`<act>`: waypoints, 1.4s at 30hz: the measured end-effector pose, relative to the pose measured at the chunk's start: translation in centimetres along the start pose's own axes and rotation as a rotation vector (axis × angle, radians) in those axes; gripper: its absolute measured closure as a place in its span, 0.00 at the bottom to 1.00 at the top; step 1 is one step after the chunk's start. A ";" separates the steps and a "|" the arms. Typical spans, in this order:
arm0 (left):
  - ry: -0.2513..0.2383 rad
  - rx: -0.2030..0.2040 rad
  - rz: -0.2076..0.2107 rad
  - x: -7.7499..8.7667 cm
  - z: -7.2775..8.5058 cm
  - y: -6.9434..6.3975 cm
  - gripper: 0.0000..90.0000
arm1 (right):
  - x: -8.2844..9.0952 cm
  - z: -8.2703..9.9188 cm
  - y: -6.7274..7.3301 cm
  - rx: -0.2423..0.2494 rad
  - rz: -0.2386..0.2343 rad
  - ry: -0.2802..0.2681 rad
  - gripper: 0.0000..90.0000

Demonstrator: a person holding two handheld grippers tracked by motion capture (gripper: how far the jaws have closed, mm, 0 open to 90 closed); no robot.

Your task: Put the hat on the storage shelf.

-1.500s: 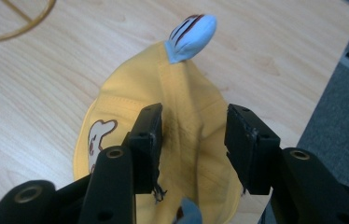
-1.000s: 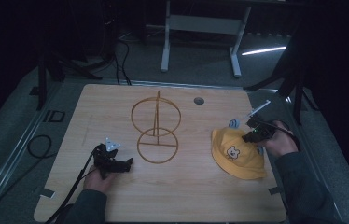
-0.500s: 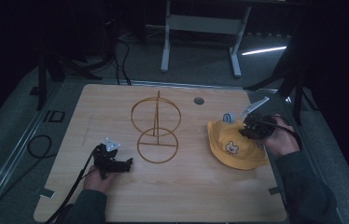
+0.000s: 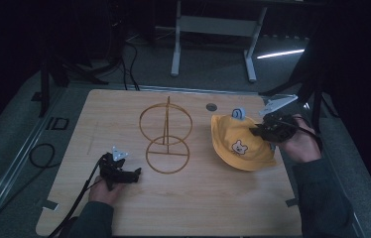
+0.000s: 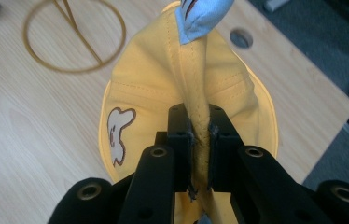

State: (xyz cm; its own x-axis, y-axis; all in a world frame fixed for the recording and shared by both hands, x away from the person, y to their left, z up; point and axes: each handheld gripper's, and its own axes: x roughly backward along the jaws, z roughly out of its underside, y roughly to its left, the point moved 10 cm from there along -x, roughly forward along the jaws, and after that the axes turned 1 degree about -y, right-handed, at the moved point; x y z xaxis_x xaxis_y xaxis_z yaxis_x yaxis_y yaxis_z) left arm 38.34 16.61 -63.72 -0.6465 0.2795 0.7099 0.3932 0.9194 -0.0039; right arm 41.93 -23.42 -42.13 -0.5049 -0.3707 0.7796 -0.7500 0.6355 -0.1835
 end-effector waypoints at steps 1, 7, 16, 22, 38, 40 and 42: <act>0.000 0.000 0.000 0.0 0.0 0.0 0.02 | 0.2 -0.3 0.0 -0.002 -0.004 -0.020 0.91; 0.001 0.000 0.000 0.0 0.0 0.0 0.02 | 1.5 -1.4 -0.1 -0.013 -0.028 -0.116 0.92; -0.002 0.003 0.000 0.0 0.0 0.0 0.02 | 2.7 -2.9 0.0 -0.028 -0.064 -0.230 0.92; -0.001 0.002 0.000 0.0 0.0 0.0 0.02 | 3.3 -3.8 0.1 -0.046 -0.083 -0.303 0.92; -0.001 0.001 0.001 0.0 0.0 0.0 0.02 | 5.2 -6.2 0.2 -0.096 -0.187 -0.462 0.92; -0.001 0.001 0.000 0.0 0.0 0.0 0.02 | 5.2 -6.5 0.2 -0.097 -0.193 -0.471 0.92; -0.001 0.001 0.000 0.0 0.0 0.0 0.02 | 5.3 -6.8 0.2 -0.095 -0.198 -0.480 0.92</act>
State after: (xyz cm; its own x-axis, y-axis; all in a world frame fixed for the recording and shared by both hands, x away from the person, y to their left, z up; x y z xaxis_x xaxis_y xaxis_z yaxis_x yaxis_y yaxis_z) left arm 38.35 16.60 -63.71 -0.6471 0.2797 0.7092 0.3923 0.9198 -0.0048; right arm 42.00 -20.69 -33.95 -0.5129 -0.7445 0.4275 -0.8202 0.5719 0.0120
